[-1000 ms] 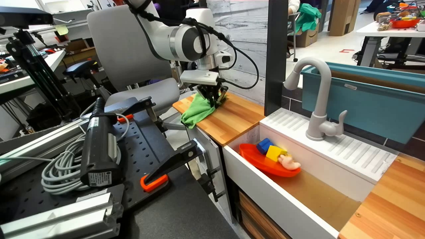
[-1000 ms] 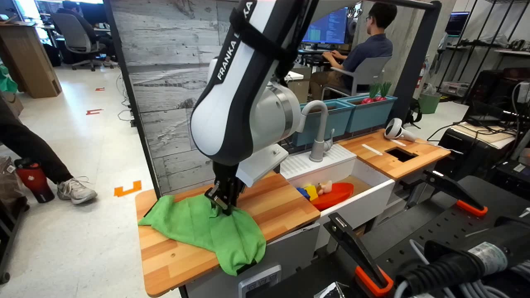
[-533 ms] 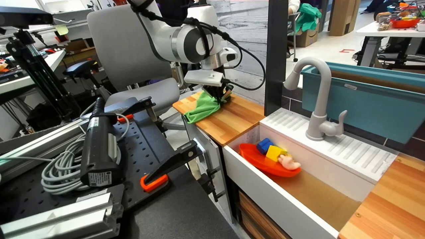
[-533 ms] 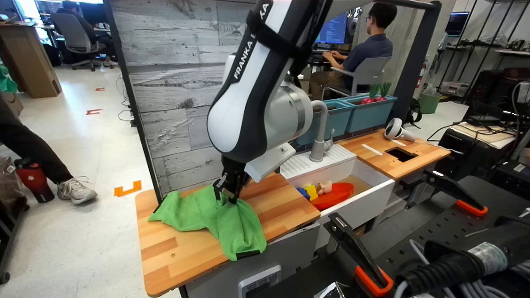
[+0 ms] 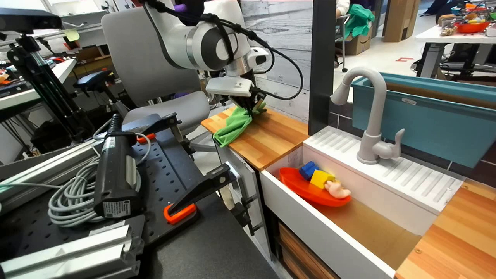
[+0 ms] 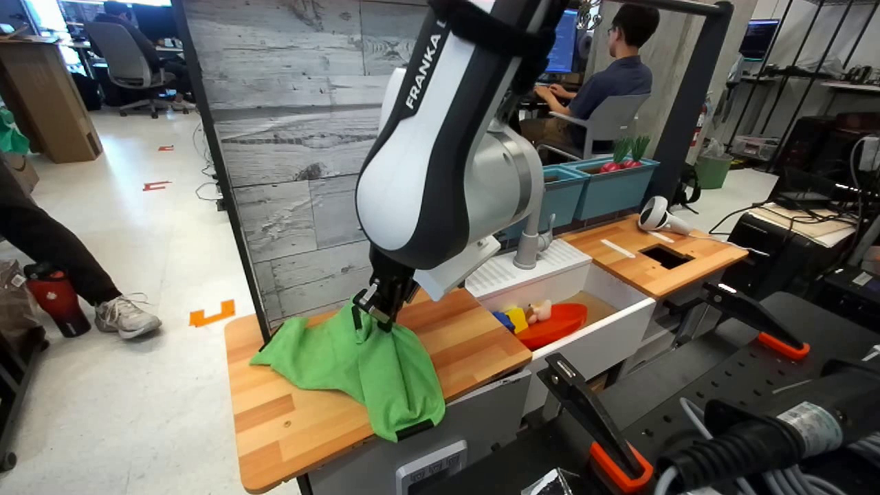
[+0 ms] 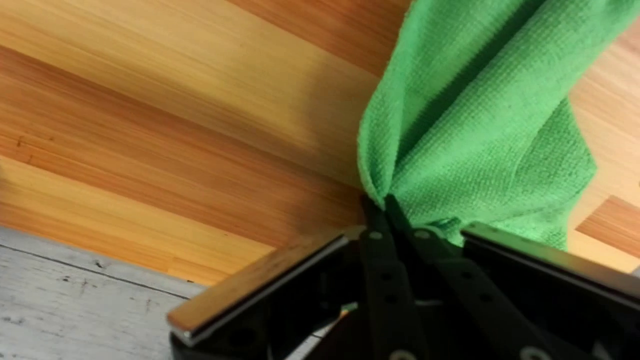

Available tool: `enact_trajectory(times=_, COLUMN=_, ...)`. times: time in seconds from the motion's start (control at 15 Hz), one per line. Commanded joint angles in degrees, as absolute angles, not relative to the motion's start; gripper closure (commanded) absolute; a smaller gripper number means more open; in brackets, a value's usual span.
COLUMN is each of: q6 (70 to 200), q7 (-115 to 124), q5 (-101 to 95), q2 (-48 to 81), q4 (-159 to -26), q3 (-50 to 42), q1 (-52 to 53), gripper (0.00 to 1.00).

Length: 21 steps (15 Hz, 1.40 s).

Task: Move the green t-shirt slightly to the left

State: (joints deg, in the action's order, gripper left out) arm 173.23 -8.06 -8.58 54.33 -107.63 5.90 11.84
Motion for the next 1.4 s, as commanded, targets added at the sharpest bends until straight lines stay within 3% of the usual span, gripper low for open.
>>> enact_trajectory(times=0.0, q6=174.2, q7=-7.3, q5=-9.3, q2=50.6, q4=-111.5, q3=5.5, q1=13.6, gripper=0.99)
enact_trajectory(times=1.33, q6=167.1, q7=-8.3, q5=-9.4, q2=53.9, q4=-99.4, q3=7.8, q1=18.6, gripper=0.99)
